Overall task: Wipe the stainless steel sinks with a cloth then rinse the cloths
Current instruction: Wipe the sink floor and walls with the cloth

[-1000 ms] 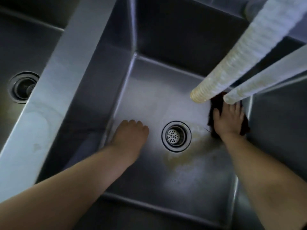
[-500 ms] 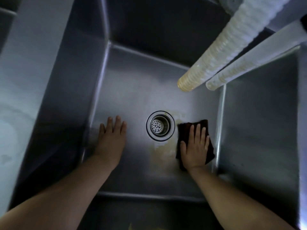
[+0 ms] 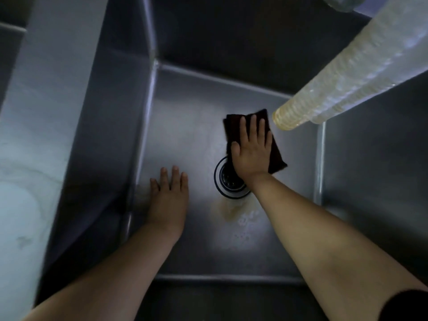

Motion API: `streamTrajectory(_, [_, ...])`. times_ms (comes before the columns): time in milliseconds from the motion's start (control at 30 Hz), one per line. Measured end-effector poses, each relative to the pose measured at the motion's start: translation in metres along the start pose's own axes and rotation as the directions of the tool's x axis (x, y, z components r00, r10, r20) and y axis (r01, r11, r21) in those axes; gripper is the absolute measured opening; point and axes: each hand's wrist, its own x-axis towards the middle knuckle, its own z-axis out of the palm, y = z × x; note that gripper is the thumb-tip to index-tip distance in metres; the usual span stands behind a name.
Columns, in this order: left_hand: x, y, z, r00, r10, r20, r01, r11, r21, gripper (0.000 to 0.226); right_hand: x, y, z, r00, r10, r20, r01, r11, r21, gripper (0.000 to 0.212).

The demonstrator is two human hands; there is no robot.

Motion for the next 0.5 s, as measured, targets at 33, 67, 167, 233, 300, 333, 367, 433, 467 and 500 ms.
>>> streamTrajectory(33, [0.0,0.0,0.0,1.0,0.003,0.001,-0.003,1.0,0.004,0.086,0.001,-0.008,0.0,0.997,-0.072,0.004,0.072,0.997,-0.002,0.069])
streamTrajectory(67, [0.0,0.0,-0.001,1.0,0.005,0.001,-0.005,1.0,0.007,0.087,0.003,-0.013,-0.001,0.989,-0.15,0.014,0.15,0.989,-0.003,0.069])
streamTrajectory(167, [-0.001,-0.001,-0.002,1.0,0.009,0.008,-0.009,1.0,0.02,0.092,0.01,-0.012,-0.001,0.943,-0.328,0.062,0.329,0.944,-0.016,0.067])
streamTrajectory(233, [-0.003,-0.001,-0.003,1.0,0.007,0.012,-0.007,1.0,0.025,0.095,0.013,0.005,-0.003,0.928,-0.362,0.083,0.365,0.931,-0.02,0.067])
streamTrajectory(300, [-0.004,-0.001,-0.002,1.0,0.008,0.007,-0.008,1.0,0.015,0.094,0.009,0.027,-0.003,0.95,-0.3,0.087,0.303,0.953,-0.016,0.067])
streamTrajectory(333, [-0.004,-0.001,-0.003,1.0,0.01,0.007,-0.01,1.0,0.007,0.093,0.002,0.038,-0.003,0.963,-0.252,0.092,0.254,0.967,-0.014,0.068])
streamTrajectory(367, [-0.004,-0.001,-0.003,1.0,0.012,0.009,-0.012,1.0,0.001,0.093,-0.007,0.048,-0.003,0.973,-0.209,0.095,0.212,0.977,-0.017,0.069])
streamTrajectory(433, [-0.004,0.0,-0.003,1.0,0.012,0.009,-0.012,1.0,-0.004,0.092,-0.035,0.065,-0.001,0.983,-0.156,0.094,0.159,0.987,-0.022,0.07])
streamTrajectory(467, [-0.005,0.0,-0.003,1.0,0.009,0.005,-0.009,1.0,-0.007,0.091,-0.052,0.071,0.001,0.986,-0.137,0.095,0.14,0.99,-0.023,0.07])
streamTrajectory(500, [-0.005,0.0,-0.003,1.0,0.008,0.001,-0.008,1.0,-0.011,0.09,-0.069,0.075,0.002,0.988,-0.119,0.098,0.122,0.992,-0.026,0.07])
